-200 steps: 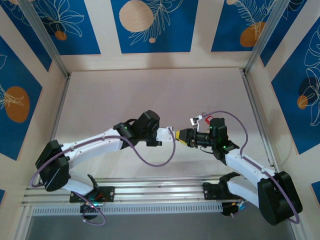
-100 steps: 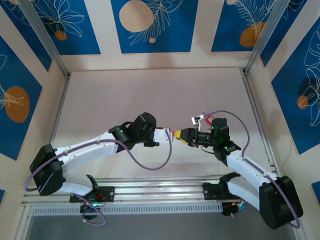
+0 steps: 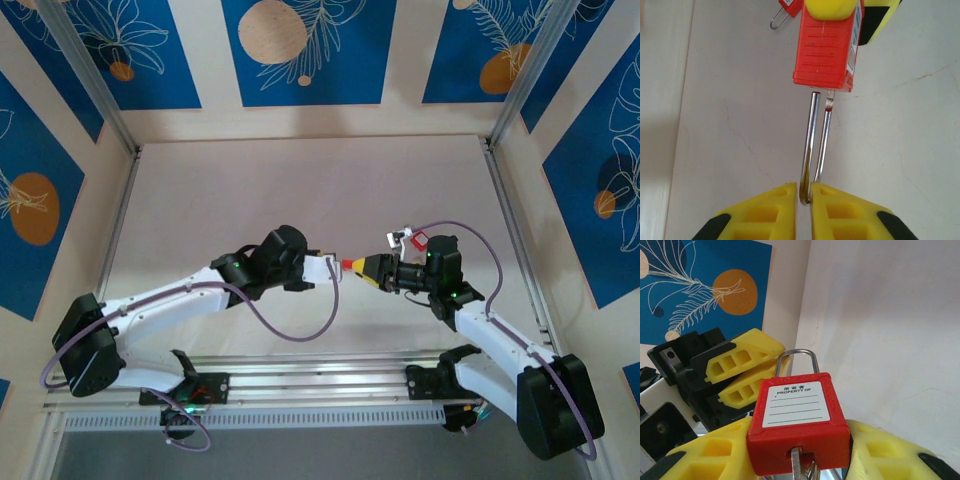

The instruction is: Unlock with the key

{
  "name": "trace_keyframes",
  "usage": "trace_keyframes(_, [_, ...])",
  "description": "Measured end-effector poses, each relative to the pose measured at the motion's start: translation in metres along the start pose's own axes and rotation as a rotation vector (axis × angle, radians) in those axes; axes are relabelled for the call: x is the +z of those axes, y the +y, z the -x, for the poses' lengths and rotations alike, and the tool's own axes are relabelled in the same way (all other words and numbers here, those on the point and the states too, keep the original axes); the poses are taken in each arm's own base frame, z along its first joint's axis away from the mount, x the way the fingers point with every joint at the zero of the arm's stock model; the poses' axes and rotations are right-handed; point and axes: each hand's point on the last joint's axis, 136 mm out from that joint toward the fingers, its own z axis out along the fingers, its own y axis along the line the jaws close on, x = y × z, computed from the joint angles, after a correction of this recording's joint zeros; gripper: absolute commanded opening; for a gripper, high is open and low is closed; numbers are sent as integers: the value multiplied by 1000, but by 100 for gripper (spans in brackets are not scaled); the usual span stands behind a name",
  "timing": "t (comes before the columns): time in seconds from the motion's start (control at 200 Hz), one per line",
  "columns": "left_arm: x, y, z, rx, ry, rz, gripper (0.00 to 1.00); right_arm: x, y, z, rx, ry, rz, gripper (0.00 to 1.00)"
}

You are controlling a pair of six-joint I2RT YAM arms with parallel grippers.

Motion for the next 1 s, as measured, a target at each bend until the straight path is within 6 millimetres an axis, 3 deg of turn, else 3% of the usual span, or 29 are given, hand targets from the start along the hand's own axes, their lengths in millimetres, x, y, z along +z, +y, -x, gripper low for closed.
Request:
trace_keyframes(0.215, [0,2,-1,4,8,9,19,-1,1,1,0,-5,1,26])
trace_keyframes(0.375, [-5,4,-5,8,20,31,38,-1,0,1,3,-7,-1,26])
trace_keyframes(0.505, [-15,8,-7,1,18,66,63,-2,0,2,4,-10,-2,26])
trace_keyframes(0.595, [-22,13,-6,-10,5,98,71,-2,-1,2,5,-10,-2,26])
trace_keyframes(0.83, [-20,24,2,-44,5,190,72,-2,-1,3,27,-12,-5,26])
trace_keyframes(1.0, [-8,16,21,-4,-29,277,71,-2,-1,5,46,-23,-6,26])
